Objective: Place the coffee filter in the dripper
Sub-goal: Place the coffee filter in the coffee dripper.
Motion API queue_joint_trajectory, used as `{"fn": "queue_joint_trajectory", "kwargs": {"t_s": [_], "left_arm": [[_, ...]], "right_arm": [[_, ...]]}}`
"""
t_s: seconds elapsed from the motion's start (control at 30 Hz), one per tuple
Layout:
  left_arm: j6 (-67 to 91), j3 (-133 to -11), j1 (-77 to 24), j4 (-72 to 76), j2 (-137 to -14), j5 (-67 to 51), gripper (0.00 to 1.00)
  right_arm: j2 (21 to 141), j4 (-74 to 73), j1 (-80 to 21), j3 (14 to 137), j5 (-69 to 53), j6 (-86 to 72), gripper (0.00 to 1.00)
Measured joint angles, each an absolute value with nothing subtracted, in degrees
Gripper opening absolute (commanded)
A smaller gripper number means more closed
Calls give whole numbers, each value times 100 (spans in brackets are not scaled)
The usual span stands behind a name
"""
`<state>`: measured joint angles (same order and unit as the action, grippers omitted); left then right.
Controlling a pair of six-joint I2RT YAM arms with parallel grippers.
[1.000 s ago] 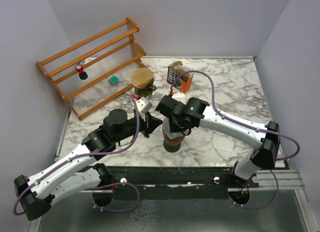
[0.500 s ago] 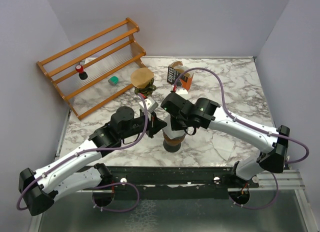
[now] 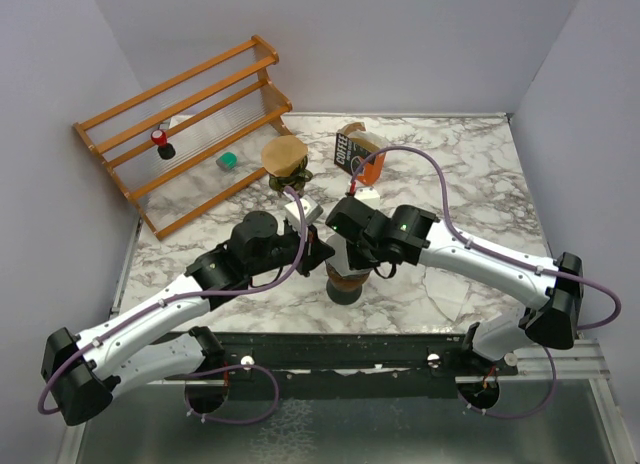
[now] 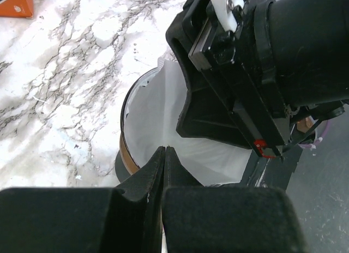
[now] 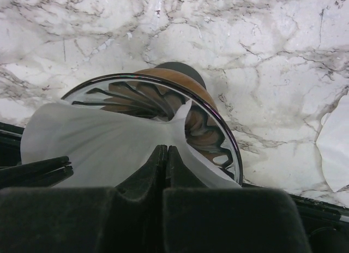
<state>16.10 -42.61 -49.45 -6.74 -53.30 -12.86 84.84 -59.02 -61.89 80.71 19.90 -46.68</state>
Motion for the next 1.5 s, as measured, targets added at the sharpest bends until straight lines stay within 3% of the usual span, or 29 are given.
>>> {"fn": "queue_joint_trajectory", "kwargs": {"t_s": [0.73,1.1,1.33,1.5], "left_arm": [[1603,-4268,-4945,-762,-5417,-1319,0],[1603,-4477,-4945,-808,-5450,-1415,7],[1577,-4696,-4945,-930,-5441,-1385,19],[1610,-4757,-4945,-952,-5188,-1168,36]], "right_arm": [[8484,-5804,-6189,8036,1992,-4659,0],[8248,-5795,-6189,8217,2078,-4580,1],[8106,-5730,-6189,8221,2171,-4449,1],[7955,-5596,-6189,8248,2342,-4268,2]]}}
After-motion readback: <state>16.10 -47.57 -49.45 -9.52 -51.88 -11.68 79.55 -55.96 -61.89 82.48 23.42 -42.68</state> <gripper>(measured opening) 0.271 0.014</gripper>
